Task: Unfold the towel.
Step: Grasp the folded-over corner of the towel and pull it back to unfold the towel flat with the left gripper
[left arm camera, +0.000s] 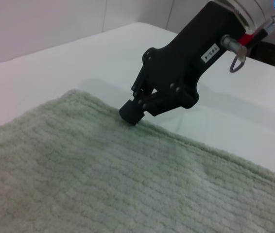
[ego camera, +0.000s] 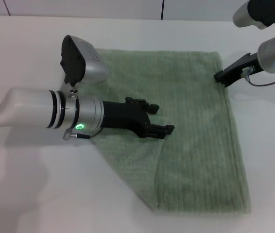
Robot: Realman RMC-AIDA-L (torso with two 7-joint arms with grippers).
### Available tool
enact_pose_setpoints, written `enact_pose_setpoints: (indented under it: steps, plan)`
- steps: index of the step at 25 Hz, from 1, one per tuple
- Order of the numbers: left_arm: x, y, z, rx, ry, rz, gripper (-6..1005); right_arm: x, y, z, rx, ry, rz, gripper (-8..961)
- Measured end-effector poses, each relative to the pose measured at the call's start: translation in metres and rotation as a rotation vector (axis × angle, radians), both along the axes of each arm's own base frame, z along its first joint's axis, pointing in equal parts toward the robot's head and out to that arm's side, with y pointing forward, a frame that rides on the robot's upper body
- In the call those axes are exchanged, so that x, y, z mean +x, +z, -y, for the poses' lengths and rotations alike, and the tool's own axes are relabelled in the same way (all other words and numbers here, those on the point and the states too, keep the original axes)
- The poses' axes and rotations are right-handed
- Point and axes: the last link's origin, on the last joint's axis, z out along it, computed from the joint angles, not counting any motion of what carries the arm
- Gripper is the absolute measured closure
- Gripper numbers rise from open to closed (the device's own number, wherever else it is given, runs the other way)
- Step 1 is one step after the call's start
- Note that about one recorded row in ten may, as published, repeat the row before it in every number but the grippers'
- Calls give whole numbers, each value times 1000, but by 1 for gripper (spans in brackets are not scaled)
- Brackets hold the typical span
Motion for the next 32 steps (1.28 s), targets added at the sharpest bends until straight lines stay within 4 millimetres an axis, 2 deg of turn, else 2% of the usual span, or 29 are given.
enact_pose_setpoints:
  steps: [8,10,16,21,32]
  plan:
    - [-1,0,0,-3,-4,-8,215,0,0,0,1,1,2,954]
    - [-1,0,0,-5,-6,-10,241,0,0,0,1,1,2,954]
    - [-1,-1,1,-9,-9,-14,483,0,0,0,2,1,2,953]
    - [-2,-2,3,-19,-13,-23,602,1,0,0,1,0,2,953]
    - [-2,-2,2,-25,10,-19,709,0,0,0,-2,1,1,954]
